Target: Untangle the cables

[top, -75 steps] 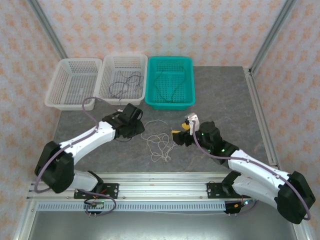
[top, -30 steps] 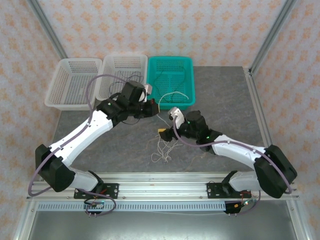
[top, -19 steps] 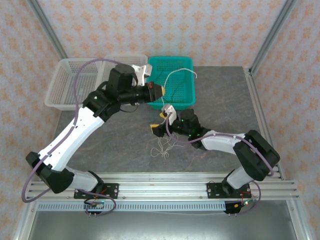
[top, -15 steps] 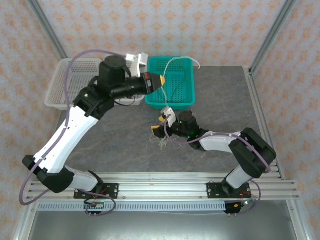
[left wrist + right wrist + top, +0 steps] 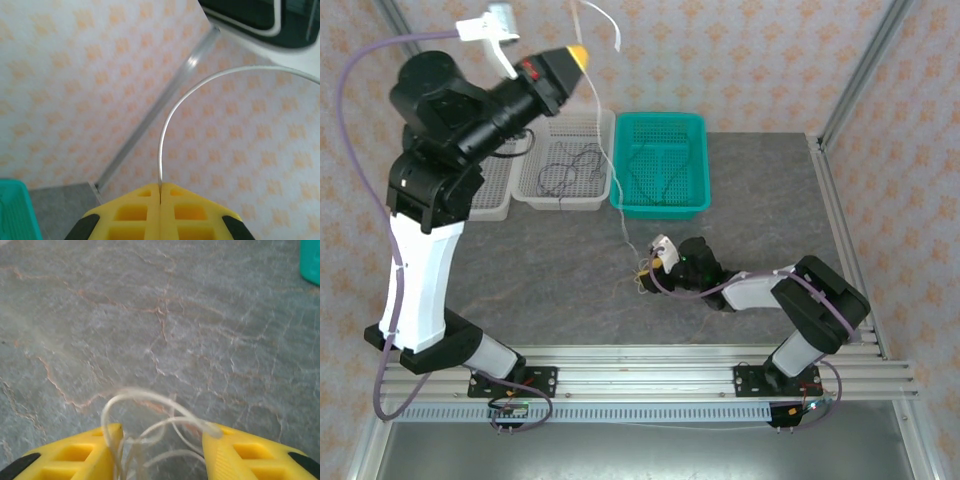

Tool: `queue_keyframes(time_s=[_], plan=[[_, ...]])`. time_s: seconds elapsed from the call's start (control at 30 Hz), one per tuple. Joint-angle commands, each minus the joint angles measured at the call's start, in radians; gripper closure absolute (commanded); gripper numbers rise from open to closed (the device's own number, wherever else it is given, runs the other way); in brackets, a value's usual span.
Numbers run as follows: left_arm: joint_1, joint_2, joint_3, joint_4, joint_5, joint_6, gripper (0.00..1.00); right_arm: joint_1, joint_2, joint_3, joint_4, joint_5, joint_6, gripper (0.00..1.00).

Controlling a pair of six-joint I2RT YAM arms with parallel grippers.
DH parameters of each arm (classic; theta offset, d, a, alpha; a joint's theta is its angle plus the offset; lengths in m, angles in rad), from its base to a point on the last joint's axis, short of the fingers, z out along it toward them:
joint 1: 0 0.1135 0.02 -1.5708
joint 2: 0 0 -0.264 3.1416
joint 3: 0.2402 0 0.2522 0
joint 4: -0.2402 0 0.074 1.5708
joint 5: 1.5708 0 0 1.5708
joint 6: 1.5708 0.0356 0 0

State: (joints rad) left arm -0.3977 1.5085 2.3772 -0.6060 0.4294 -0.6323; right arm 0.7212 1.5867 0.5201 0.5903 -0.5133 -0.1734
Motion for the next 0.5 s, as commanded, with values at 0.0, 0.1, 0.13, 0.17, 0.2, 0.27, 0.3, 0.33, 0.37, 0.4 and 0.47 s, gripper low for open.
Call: queue_keyframes(time_s=[0.0,0.1,0.13,0.17,0.2,0.27,0.3,0.33,0.37,0.4,0.47], plan=[[0.053,0.034,0.077,0.079,-0.056,-0.049,1.00,0.005,-0.033,-0.040,-0.013,0.041,-0.011,0.54],[0.075,0.087,0.181,0.072,-0.079,-0.040,1.00,0.004,-0.069,-0.074,-0.022,0.075,-0.007,0.52],[0.080,0.104,0.209,0.063,-0.082,-0.041,1.00,0.005,-0.085,-0.087,-0.024,0.084,-0.006,0.49],[0.083,0.118,0.226,0.057,-0.082,-0.047,1.00,0.004,-0.108,-0.098,-0.031,0.093,-0.005,0.45],[0.086,0.125,0.229,0.057,-0.078,-0.052,1.00,0.004,-0.137,-0.104,-0.042,0.095,-0.005,0.40],[0.089,0.135,0.227,0.053,-0.072,-0.060,1.00,0.004,-0.224,-0.120,-0.075,0.096,-0.010,0.29],[0.089,0.137,0.226,0.047,-0.070,-0.060,1.00,0.005,-0.268,-0.123,-0.098,0.102,-0.008,0.22],[0.089,0.140,0.224,0.042,-0.063,-0.062,1.00,0.004,-0.324,-0.124,-0.127,0.102,-0.012,0.15],[0.089,0.143,0.219,0.039,-0.052,-0.065,1.00,0.005,-0.391,-0.127,-0.151,0.098,-0.018,0.05],[0.089,0.146,0.215,0.041,-0.038,-0.071,1.00,0.004,-0.448,-0.127,-0.160,0.093,-0.025,0.01],[0.089,0.147,0.196,0.045,-0.014,-0.086,1.00,0.004,-0.573,-0.117,-0.187,0.068,-0.049,0.01]])
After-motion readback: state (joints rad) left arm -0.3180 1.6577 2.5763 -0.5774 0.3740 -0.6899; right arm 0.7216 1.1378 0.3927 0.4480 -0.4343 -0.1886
